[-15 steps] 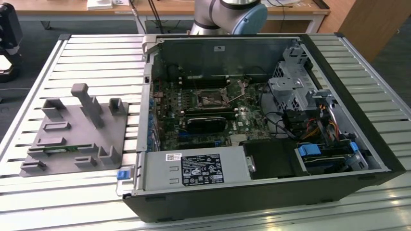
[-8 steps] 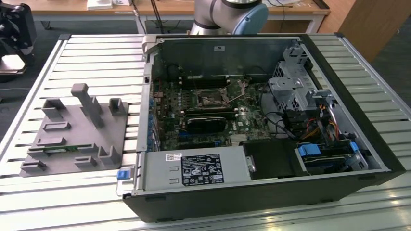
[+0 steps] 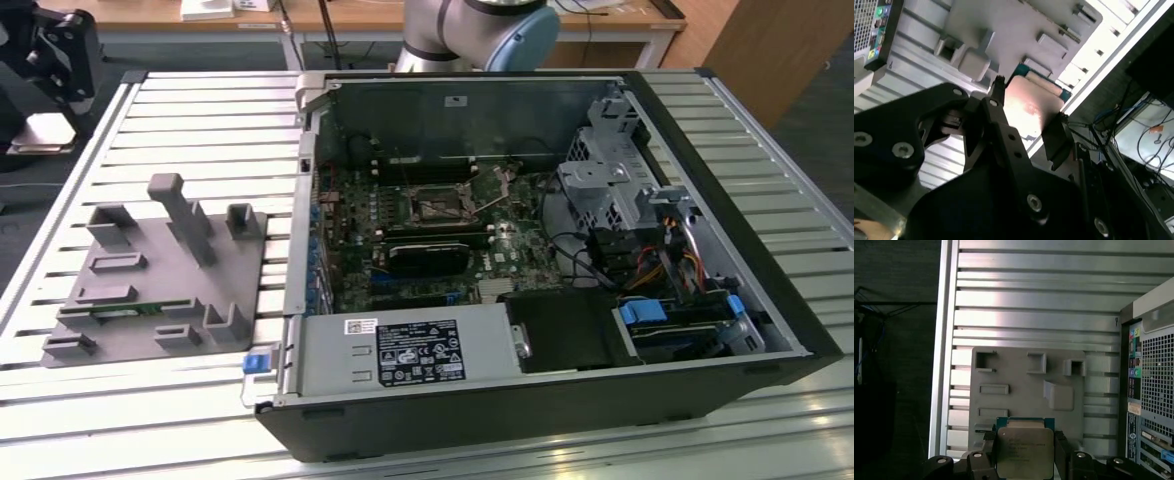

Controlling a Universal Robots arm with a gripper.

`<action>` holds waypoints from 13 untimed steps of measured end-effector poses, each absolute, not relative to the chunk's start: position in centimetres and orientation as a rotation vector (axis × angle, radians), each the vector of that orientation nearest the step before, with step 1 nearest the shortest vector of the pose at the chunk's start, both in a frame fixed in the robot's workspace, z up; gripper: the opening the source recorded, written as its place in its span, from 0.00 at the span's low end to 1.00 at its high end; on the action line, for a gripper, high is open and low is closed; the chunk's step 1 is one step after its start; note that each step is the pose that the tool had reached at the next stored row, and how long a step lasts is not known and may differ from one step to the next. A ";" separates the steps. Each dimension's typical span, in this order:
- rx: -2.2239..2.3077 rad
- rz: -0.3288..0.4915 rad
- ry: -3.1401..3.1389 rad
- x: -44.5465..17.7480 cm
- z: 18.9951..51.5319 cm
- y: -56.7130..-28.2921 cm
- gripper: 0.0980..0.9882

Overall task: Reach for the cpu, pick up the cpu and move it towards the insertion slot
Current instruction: 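Pick up the cpu and move it towards the insertion slot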

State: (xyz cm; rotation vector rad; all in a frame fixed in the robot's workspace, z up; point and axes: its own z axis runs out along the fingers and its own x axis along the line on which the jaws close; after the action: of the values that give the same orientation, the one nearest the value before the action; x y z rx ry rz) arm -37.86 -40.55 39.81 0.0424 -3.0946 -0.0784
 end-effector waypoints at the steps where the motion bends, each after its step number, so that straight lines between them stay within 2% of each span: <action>1: 0.043 -0.079 -3.095 -37.9 39.8 -40.6 0.50; 13: 0.057 -0.097 -3.094 -36.6 40.1 -40.6 0.50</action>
State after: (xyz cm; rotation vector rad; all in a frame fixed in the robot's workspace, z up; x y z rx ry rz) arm -36.59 -40.55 40.14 0.0575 -3.0942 -0.0966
